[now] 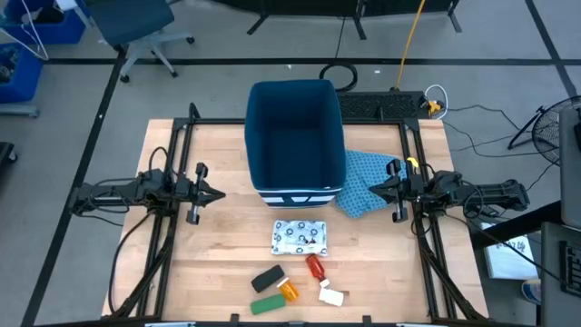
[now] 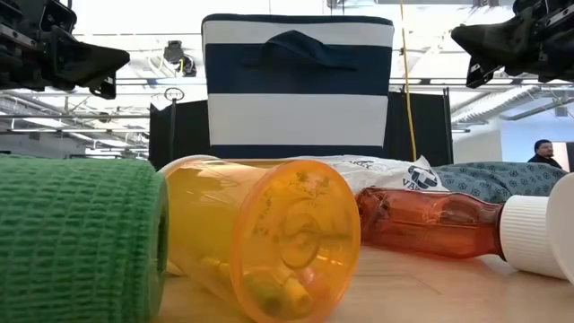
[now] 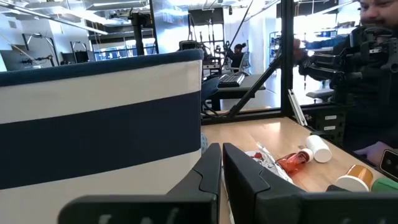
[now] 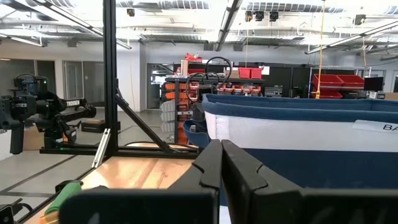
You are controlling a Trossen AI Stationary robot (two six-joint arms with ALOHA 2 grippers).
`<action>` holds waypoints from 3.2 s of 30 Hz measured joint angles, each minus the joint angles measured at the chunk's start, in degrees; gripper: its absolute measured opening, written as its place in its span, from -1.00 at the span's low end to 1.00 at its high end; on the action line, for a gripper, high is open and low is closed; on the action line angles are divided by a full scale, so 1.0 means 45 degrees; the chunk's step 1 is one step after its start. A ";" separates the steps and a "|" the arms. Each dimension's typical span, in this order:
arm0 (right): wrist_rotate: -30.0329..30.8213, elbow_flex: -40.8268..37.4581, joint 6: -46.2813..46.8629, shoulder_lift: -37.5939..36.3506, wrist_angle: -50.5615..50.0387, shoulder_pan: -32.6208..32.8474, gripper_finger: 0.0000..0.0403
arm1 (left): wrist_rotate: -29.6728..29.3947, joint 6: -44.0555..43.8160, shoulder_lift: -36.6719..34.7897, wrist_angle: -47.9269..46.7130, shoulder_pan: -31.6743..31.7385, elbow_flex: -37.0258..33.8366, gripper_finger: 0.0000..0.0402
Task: Pick & place medical supplies in basket/bin
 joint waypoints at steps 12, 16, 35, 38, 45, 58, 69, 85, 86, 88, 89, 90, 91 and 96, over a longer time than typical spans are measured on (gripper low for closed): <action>0.0000 -0.0004 0.0001 0.0005 -0.0001 0.0004 -1.00 | 0.0000 0.0000 0.0000 -0.0001 -0.0004 0.0000 -0.89; 0.0000 -0.0001 0.0003 0.0000 0.0000 0.0004 -1.00 | 0.0001 0.0000 0.0002 -0.0001 -0.0001 0.0000 -0.89; 0.0000 -0.0004 0.0000 0.0005 -0.0001 0.0004 -1.00 | 0.0000 0.0000 0.0000 0.0001 -0.0001 0.0000 -0.89; 0.0000 -0.0003 0.0001 0.0000 -0.0005 0.0002 -1.00 | 0.0000 0.0000 0.0000 -0.0002 -0.0003 0.0000 -0.89; 0.0000 0.0000 0.0000 0.0000 -0.0004 0.0004 -1.00 | 0.0000 0.0000 0.0003 -0.0004 -0.0001 0.0000 -0.89; 0.0000 -0.0003 0.0000 0.0005 0.0000 0.0004 -1.00 | 0.0000 0.0000 0.0000 -0.0004 -0.0004 0.0000 -0.89; 0.0000 -0.0004 0.0000 0.0000 0.0000 0.0000 -1.00 | 0.0000 0.0000 0.0000 -0.0001 -0.0004 0.0000 -0.89; 0.0000 -0.0002 0.0470 0.0004 0.0185 0.0004 -1.00 | -0.0050 -0.4489 0.0004 0.0083 0.0000 0.0000 -0.89; 0.0000 -0.0002 0.0436 0.0005 0.0185 0.0002 -1.00 | -0.0211 -0.4670 0.0005 0.0088 -0.0004 0.0000 -0.89; 0.0000 0.0000 0.0211 0.0005 0.0180 0.0004 -1.00 | -0.0598 -0.4983 0.0001 0.0100 -0.0001 0.0000 -0.89; 0.0000 -0.0001 0.0085 0.0005 0.0136 0.0004 -1.00 | -0.0862 -0.5293 0.0005 0.0115 -0.0004 0.0000 -0.89; 0.0000 0.0000 0.0015 0.0005 0.0087 0.0003 -1.00 | -0.1200 -0.5509 0.0003 0.0159 -0.0004 0.0000 -0.89; 0.0000 -0.0002 -0.0052 0.0005 0.0074 0.0002 -1.00 | -0.1514 -0.5558 0.0005 0.0278 0.0001 0.0000 -0.89; 0.0000 -0.0002 -0.0221 0.0005 0.0087 0.0004 -1.00 | -0.0967 -0.4717 0.0161 0.0979 -0.0282 0.0334 -0.89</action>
